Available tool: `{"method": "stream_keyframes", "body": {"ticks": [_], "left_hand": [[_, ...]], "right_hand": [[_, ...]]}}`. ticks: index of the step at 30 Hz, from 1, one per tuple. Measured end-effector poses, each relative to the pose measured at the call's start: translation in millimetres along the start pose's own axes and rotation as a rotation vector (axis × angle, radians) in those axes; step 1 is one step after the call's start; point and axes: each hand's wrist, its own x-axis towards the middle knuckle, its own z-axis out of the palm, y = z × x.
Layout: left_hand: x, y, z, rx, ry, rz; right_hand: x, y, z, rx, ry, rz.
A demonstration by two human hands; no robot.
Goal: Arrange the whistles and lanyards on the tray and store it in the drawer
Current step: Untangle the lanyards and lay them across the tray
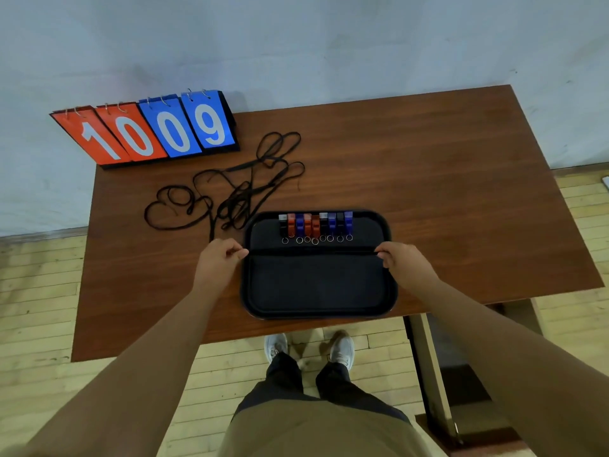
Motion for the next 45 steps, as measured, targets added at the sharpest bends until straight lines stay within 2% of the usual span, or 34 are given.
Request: {"method": "stream_keyframes", "body": {"ticks": [4,9,20,30,37,45], "left_hand": [[-3,-2,15,-0.056,0.003,-0.032],[-2,-5,27,-0.09,0.004,-0.08],[21,-13,43,0.149,0.012,0.089],[13,-17,50,0.188,0.116,0.113],[5,-11,25,0.009,0.089,0.037],[46,-2,-27,0.007,0.13,0.049]], "right_hand": [[3,14,17,0.006,0.06,0.035],[12,21,32,-0.074,0.131,-0.012],[32,25,49,-0.249,0.294,-0.023],[29,25,54,-0.295,0.347,0.006],[28,-5,32,-0.222,0.383,0.011],[76,-100,-3,-0.107,0.43,-0.159]]}}
